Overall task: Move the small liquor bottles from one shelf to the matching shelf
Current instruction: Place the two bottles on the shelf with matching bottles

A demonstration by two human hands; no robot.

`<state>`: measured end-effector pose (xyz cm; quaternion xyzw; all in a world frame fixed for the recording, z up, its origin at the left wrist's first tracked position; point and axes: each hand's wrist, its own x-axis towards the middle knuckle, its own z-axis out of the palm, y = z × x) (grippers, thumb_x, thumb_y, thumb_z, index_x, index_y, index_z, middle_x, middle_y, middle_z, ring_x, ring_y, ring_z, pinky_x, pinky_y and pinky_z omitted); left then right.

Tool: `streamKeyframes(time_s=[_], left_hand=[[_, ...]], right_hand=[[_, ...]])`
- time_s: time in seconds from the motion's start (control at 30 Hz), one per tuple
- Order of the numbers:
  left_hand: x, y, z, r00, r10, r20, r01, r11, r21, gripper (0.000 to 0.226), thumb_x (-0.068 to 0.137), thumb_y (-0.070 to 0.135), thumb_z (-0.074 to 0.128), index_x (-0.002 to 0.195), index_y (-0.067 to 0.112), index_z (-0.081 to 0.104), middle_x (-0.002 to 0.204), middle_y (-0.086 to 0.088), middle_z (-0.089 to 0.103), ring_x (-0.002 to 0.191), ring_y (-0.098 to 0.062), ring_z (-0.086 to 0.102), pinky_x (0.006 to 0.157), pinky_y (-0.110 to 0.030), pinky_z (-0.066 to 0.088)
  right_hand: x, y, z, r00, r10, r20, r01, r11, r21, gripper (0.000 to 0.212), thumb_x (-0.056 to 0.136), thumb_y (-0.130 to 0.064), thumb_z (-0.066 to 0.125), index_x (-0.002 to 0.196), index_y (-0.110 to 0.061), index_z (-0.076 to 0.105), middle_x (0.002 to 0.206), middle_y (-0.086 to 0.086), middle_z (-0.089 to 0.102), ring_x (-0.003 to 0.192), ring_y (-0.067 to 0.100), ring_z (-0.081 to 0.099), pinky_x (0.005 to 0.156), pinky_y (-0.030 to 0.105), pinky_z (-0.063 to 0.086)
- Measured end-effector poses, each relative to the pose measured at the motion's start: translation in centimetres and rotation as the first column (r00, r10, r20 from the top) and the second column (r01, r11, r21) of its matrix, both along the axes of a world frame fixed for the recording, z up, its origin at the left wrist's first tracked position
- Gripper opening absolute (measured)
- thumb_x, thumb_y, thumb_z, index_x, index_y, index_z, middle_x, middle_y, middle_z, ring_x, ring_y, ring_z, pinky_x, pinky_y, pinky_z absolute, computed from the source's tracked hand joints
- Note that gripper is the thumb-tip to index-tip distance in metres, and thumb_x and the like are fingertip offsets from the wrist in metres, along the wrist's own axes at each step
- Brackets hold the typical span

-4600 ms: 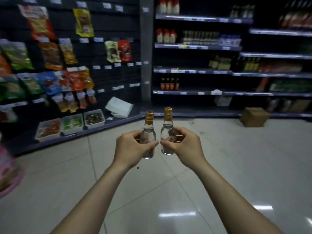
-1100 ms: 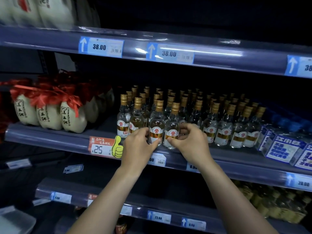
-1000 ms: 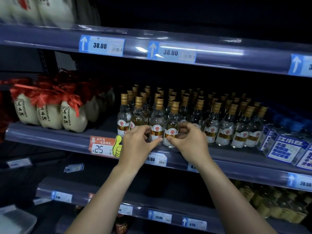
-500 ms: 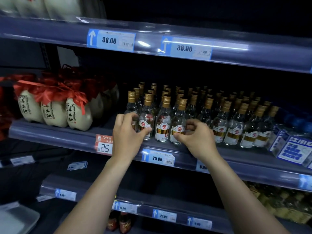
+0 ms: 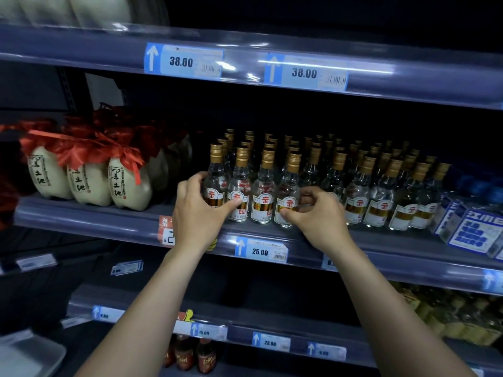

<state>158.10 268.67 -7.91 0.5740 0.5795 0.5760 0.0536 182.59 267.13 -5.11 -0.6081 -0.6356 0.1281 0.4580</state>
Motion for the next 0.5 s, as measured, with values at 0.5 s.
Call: streamKeyframes(time_s=[0.5], left_hand=[[-0.2, -2.0, 0.1, 0.995, -0.092, -0.042, 0.090, 0.995, -0.032, 0.083, 0.073, 0.051, 0.086, 0.143, 0.022, 0.050, 0.138, -0.002, 0.048, 0.125, -0.018, 0.049, 0.100, -0.031, 0.042]], right_hand=[[-0.7, -2.8, 0.5, 0.998, -0.058, -0.013, 0.057, 0.997, -0.044, 0.073, 0.079, -0.038, 0.089, 0.140, -0.016, 0.055, 0.111, -0.005, 0.066, 0.104, 0.015, 0.066, 0.082, 0.023, 0.050]])
